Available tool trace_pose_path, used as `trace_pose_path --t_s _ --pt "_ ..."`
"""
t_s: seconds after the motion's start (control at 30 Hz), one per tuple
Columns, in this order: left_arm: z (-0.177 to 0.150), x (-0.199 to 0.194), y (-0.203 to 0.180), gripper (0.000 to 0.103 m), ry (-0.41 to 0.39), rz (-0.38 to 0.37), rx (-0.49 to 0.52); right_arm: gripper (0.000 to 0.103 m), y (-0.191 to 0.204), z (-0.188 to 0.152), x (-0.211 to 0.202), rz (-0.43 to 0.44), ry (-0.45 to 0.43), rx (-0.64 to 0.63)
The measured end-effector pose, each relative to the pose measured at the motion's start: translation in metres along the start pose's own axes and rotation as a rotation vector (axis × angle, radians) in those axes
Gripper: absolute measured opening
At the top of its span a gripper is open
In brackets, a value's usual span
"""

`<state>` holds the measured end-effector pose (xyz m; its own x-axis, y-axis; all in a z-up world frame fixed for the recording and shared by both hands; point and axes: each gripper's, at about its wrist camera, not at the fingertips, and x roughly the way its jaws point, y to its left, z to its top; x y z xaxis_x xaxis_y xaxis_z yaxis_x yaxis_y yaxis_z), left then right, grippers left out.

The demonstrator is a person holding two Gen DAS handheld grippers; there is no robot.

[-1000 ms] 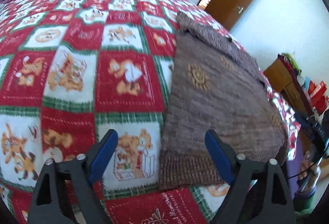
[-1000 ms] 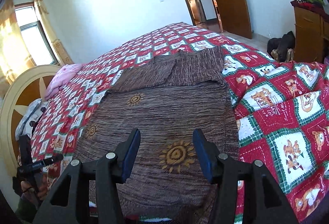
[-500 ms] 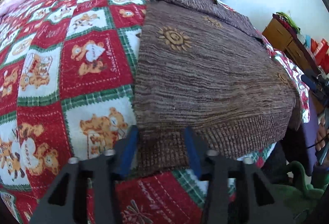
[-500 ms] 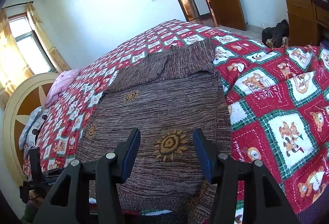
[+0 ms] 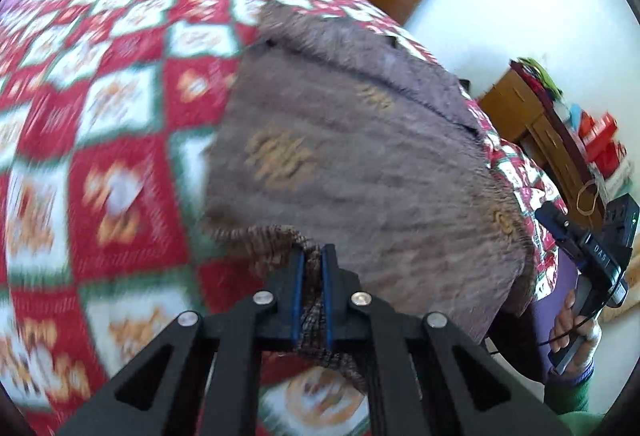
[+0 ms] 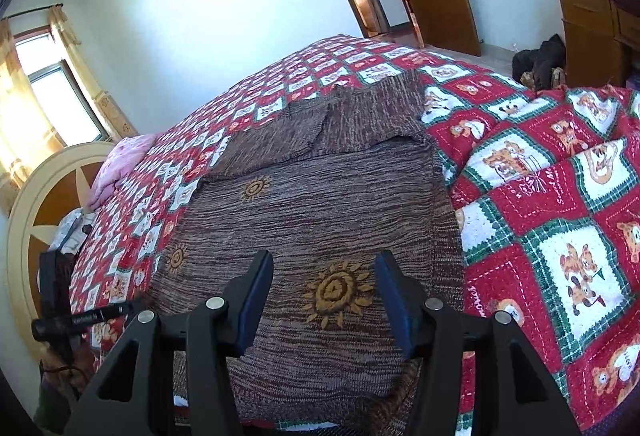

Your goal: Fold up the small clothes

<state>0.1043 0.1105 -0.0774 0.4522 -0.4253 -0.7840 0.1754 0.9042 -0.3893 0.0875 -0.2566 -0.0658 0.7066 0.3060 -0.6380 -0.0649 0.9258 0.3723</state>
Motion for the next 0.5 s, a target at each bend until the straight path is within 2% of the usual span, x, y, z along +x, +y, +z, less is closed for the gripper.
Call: trace_pose_path --t_s 0.1,0.2,0.33,0.43,0.5 --pt "0.024 0.013 -0.017 0.008 0.008 -0.03 0.057 0.055 -0.004 0.001 0.002 -0.006 0.005 0.011" --pt "0.04 0.028 -0.032 0.009 0.006 -0.003 0.127 0.055 -0.006 0.001 0.005 -0.018 0.014 0.019" --pt "0.061 0.061 -0.03 0.015 0.085 0.009 0.137 0.055 -0.008 0.003 0.011 -0.022 0.028 0.037" --pt "0.073 0.064 -0.024 0.037 0.113 -0.003 0.144 0.055 -0.005 0.004 0.012 -0.022 0.033 0.027" --pt "0.078 0.051 -0.019 0.064 0.079 -0.016 0.169 0.055 -0.002 0.005 0.014 -0.017 0.039 0.012"
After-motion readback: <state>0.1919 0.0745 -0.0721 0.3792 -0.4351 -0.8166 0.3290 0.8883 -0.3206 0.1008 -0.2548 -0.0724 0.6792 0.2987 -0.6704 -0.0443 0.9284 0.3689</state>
